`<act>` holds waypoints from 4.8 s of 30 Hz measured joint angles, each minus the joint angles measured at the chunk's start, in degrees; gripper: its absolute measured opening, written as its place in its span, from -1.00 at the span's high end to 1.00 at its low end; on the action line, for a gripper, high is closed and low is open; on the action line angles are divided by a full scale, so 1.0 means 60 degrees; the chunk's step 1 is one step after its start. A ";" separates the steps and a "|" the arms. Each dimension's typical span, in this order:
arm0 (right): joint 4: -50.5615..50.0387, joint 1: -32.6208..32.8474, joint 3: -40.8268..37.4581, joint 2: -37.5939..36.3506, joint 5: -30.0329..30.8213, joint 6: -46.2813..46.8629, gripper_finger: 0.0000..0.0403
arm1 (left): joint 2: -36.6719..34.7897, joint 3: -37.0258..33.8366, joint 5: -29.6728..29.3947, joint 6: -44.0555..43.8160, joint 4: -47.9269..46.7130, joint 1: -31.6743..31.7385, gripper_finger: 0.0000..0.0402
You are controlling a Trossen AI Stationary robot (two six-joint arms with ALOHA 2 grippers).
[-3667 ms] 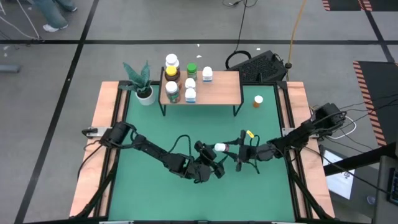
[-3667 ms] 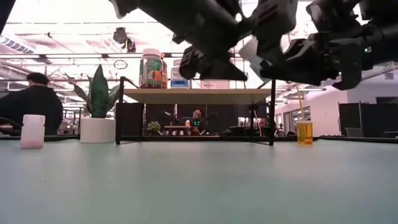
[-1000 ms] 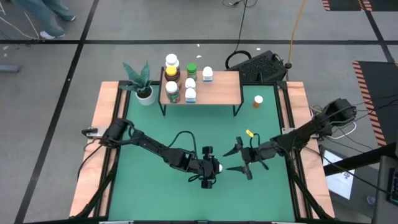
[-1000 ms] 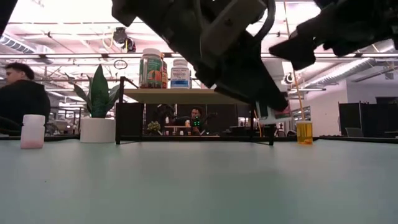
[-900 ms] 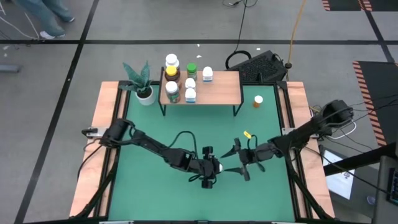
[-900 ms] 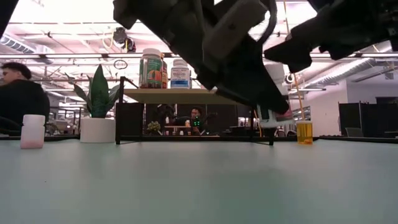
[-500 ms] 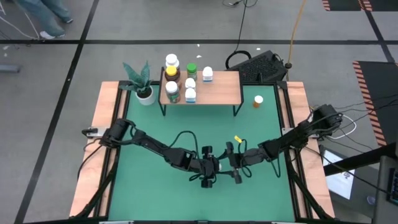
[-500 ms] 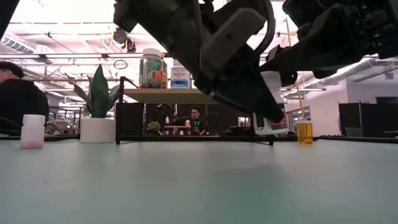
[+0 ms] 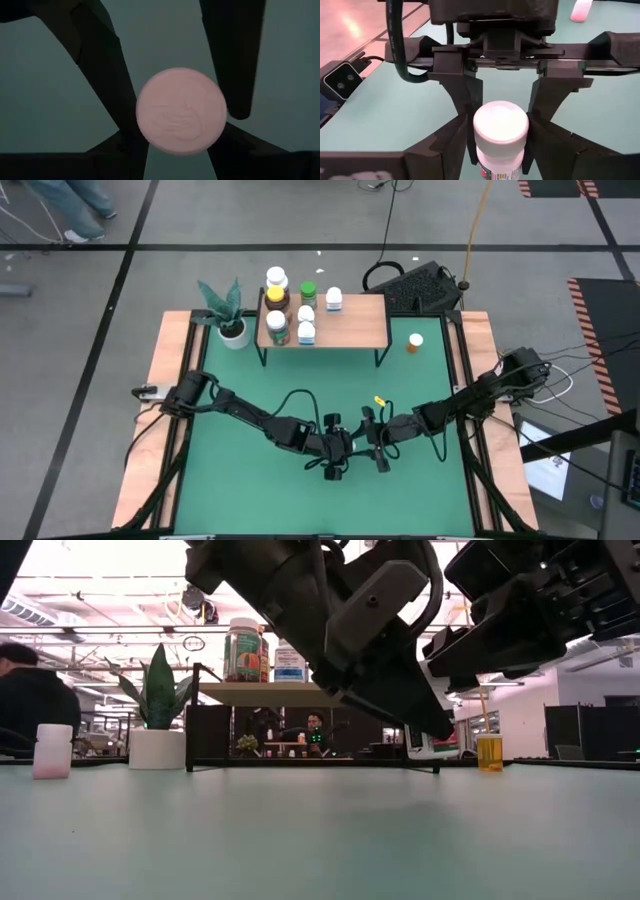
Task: Pick and place medicine bottles onto shelf by color
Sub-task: Put the white black pill bottle on the shelf aligned with the white blue pill bottle, then put the white orange pill bottle on the shelf aligned with white black pill bottle
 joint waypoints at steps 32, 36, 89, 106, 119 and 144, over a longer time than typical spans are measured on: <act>-0.1079 -0.1881 -0.0004 -0.2501 0.0055 -0.1246 0.25 | -0.0938 0.0015 -0.1628 -0.3045 -0.4699 0.0033 -0.36; -0.2359 -0.3310 0.0710 -0.3304 0.0051 -0.1817 0.25 | -0.1059 0.0011 -0.2611 -0.3080 -0.5338 0.0016 -0.39; -0.5139 -0.9187 0.5945 0.0404 -0.3500 -0.2610 -0.11 | -0.2302 -0.4618 -0.1439 -0.1909 0.0542 0.0437 -0.36; -1.2791 -0.8889 0.5945 -0.4192 -0.0454 -0.3009 -0.12 | -0.2302 -0.4622 -0.1683 -0.1788 0.1264 0.0459 -0.36; -1.5500 -1.0014 0.5168 -0.4622 0.1954 -0.1066 -0.13 | -0.2302 -0.4622 -0.1854 -0.1610 0.1588 0.0693 -0.36; -1.2020 -1.2444 0.2382 -0.2896 -0.0524 -0.1894 -0.52 | -0.2302 -0.4619 -0.1745 -0.1734 0.1617 0.0696 -0.36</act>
